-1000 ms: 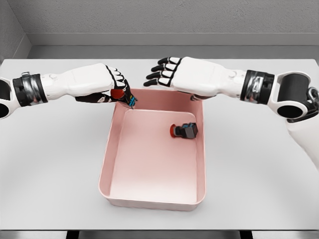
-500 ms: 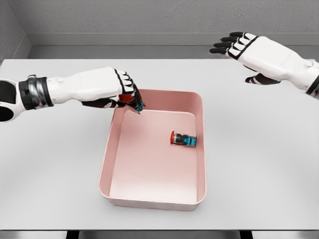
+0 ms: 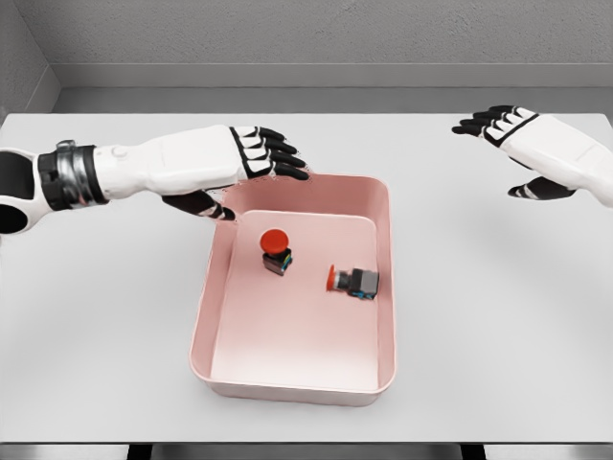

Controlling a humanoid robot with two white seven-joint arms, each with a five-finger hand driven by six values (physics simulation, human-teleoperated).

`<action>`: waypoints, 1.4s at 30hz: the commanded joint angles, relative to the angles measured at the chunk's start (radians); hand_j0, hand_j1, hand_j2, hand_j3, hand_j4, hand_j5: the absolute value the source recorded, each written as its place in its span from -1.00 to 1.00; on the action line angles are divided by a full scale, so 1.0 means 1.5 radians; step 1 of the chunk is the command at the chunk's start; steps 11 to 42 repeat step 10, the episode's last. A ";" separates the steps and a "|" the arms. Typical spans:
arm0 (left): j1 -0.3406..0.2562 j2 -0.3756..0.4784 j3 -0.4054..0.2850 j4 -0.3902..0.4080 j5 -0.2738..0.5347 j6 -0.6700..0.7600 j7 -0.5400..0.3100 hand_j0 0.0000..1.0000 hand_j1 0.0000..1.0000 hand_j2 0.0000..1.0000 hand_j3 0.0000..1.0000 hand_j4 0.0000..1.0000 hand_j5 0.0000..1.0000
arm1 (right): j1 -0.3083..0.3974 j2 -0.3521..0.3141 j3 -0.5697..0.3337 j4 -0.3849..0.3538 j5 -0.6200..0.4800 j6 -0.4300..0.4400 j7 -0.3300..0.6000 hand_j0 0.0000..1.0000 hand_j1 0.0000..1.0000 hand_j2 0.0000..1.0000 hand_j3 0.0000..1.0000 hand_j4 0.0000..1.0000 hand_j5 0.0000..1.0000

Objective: Put the industrial switch in the basket with both arms

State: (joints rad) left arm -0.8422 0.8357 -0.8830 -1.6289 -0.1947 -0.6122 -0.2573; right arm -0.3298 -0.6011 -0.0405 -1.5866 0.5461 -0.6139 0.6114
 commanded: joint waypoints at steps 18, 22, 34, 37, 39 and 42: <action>0.038 0.190 0.023 0.113 0.062 0.001 0.001 1.00 1.00 1.00 1.00 1.00 1.00 | 0.000 0.001 0.003 -0.005 -0.005 0.002 0.000 1.00 1.00 1.00 1.00 1.00 1.00; 0.038 0.190 0.023 0.113 0.062 0.001 0.001 1.00 1.00 1.00 1.00 1.00 1.00 | 0.000 0.001 0.003 -0.005 -0.005 0.002 0.000 1.00 1.00 1.00 1.00 1.00 1.00; 0.038 0.190 0.023 0.113 0.062 0.001 0.001 1.00 1.00 1.00 1.00 1.00 1.00 | 0.000 0.001 0.003 -0.005 -0.005 0.002 0.000 1.00 1.00 1.00 1.00 1.00 1.00; 0.038 0.190 0.023 0.113 0.062 0.001 0.001 1.00 1.00 1.00 1.00 1.00 1.00 | 0.000 0.001 0.003 -0.005 -0.005 0.002 0.000 1.00 1.00 1.00 1.00 1.00 1.00; 0.038 0.190 0.023 0.113 0.062 0.001 0.001 1.00 1.00 1.00 1.00 1.00 1.00 | 0.000 0.001 0.003 -0.005 -0.005 0.002 0.000 1.00 1.00 1.00 1.00 1.00 1.00; 0.038 0.190 0.023 0.113 0.062 0.001 0.001 1.00 1.00 1.00 1.00 1.00 1.00 | 0.000 0.001 0.003 -0.005 -0.005 0.002 0.000 1.00 1.00 1.00 1.00 1.00 1.00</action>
